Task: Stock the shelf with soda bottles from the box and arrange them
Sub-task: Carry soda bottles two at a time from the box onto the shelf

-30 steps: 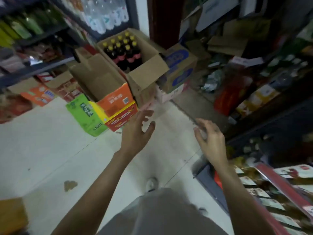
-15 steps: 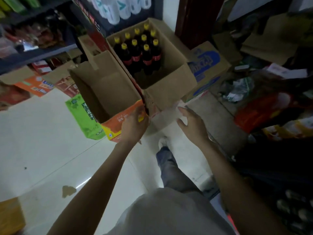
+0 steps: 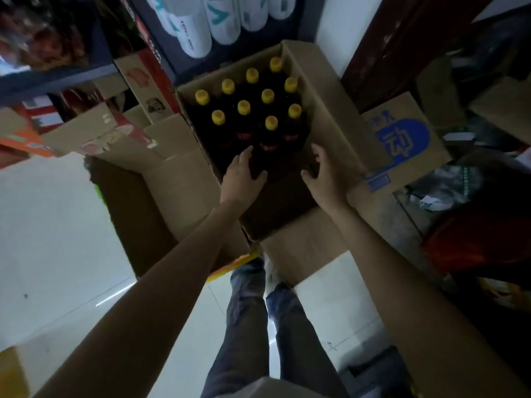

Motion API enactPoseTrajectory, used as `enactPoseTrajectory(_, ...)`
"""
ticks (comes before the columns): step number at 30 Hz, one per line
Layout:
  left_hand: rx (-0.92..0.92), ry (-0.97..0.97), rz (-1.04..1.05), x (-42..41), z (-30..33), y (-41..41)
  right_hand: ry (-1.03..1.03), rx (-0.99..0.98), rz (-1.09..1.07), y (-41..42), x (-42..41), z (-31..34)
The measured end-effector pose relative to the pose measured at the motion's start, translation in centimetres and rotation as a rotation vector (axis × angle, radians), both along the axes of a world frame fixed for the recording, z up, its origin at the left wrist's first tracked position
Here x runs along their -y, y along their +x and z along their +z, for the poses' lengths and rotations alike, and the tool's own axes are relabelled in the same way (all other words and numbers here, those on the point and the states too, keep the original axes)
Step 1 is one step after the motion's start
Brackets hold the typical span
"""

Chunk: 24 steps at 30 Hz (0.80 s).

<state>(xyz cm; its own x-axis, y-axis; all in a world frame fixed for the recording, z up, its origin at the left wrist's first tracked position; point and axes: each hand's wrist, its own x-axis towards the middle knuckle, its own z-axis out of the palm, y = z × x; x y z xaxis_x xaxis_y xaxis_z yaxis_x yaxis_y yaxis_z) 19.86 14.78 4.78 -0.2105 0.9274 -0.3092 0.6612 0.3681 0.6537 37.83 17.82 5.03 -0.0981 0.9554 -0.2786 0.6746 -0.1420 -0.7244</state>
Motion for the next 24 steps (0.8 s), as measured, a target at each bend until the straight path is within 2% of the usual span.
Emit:
enactPoseTrajectory(7, 0.024, 0.046, 0.014, -7.0, -7.1, -0.3, 0.05, 0.044, -0.044, -2.5, -8.5, -6.6)
enactPoseTrajectory(13, -0.002, 0.117, -0.03, -9.7, -10.3, 0.9, 0.145, 0.101, 0.019, -3.7, -11.5, -11.1)
enactPoseTrajectory(21, -0.126, 0.186, 0.0, -11.0, -11.9, 1.7, 0.157, 0.087, -0.103, -5.2, -12.2, -11.1)
enactPoseTrajectory(24, -0.14, 0.203, -0.039, -10.9, -11.5, 1.5, 0.246, 0.027, -0.188, -4.6, -10.3, -9.7)
